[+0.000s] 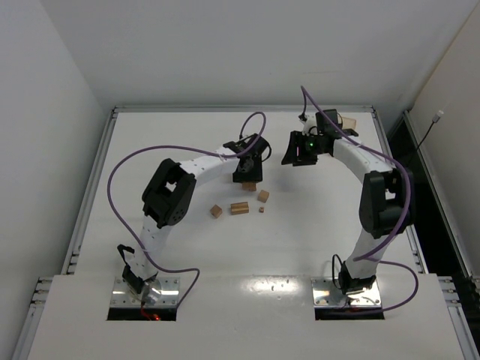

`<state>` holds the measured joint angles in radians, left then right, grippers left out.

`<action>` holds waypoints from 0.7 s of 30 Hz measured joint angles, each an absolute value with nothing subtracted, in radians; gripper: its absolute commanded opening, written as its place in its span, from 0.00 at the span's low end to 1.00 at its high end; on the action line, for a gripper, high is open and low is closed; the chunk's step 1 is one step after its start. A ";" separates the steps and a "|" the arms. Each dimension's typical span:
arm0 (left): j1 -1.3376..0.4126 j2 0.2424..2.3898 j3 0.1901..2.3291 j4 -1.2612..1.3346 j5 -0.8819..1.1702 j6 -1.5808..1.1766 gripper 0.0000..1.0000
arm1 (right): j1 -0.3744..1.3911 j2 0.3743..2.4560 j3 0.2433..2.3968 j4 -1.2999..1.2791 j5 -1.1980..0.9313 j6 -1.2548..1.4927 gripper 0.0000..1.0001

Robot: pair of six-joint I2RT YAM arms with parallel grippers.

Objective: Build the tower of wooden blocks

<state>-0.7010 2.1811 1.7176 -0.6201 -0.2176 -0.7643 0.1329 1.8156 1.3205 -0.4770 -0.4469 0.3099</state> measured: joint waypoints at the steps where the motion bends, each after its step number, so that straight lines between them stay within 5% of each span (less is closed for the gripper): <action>1: -0.701 2.181 1.718 -0.620 -0.217 -0.764 0.17 | 0.133 1.816 1.320 -0.477 -0.448 0.310 0.47; 8: -0.701 2.188 1.718 -0.619 -0.218 -0.764 0.26 | 0.126 1.816 1.320 -0.479 -0.450 0.310 0.47; 15: -0.702 2.189 1.718 -0.619 -0.219 -0.764 0.57 | 0.126 1.825 1.320 -0.482 -0.455 0.310 0.47; 21: -0.702 2.197 1.718 -0.618 -0.222 -0.763 0.70 | 0.126 1.834 1.320 -0.484 -0.459 0.310 0.47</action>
<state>-0.7017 2.1975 1.7176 -0.6178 -0.2222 -0.7628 0.1257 1.8339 1.3205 -0.4843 -0.4587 0.3099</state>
